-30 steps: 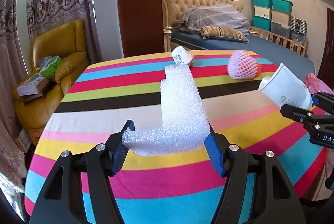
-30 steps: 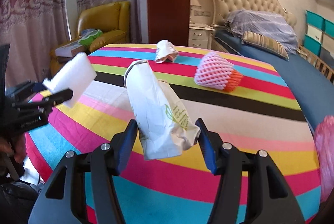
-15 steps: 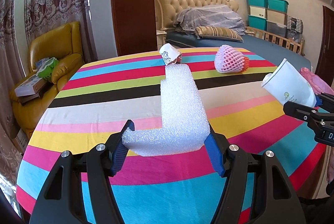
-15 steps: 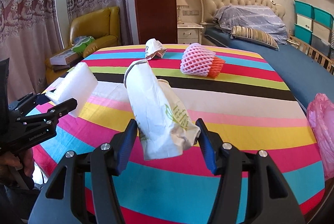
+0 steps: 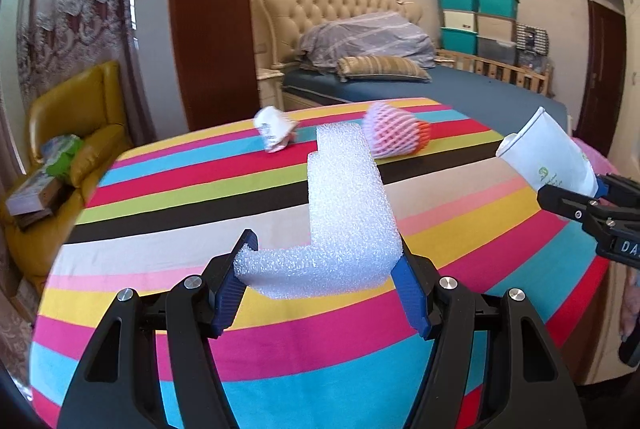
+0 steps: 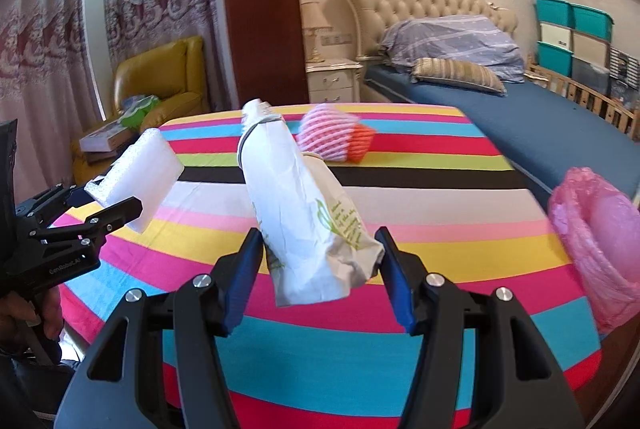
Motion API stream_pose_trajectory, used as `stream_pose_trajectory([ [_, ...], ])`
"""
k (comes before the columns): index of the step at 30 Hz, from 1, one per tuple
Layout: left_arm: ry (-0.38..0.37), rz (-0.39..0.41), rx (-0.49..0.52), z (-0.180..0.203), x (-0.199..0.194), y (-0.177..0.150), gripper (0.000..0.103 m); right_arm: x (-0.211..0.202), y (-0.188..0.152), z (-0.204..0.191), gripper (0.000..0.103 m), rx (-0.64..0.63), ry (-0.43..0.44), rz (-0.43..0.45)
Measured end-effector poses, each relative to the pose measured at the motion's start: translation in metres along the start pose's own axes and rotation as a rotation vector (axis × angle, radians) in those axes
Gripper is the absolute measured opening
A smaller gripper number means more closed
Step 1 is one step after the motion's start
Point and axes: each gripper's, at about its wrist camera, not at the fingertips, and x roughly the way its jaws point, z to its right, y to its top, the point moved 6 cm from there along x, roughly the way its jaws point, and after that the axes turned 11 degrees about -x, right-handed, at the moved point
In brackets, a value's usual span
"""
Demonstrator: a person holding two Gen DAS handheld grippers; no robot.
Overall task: Collect trash
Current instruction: 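Carry the foam piece and paper cup to the pink bin and release both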
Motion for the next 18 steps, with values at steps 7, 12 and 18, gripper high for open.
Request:
stream_pose_trajectory([
  [7, -0.101, -0.042, 0.070, 0.051, 0.018, 0.003, 0.062, -0.014, -0.013, 0.056, 0.056, 0.062, -0.125, -0.003],
  [12, -0.186, -0.075, 0.103, 0.095, 0.033, 0.006, 0.062, -0.023, -0.025, 0.101, 0.056, 0.128, -0.199, -0.011],
  [18, -0.299, -0.099, 0.143, 0.156, 0.048, 0.010, 0.063, -0.036, -0.044, 0.155, 0.056, 0.182, -0.293, -0.027],
])
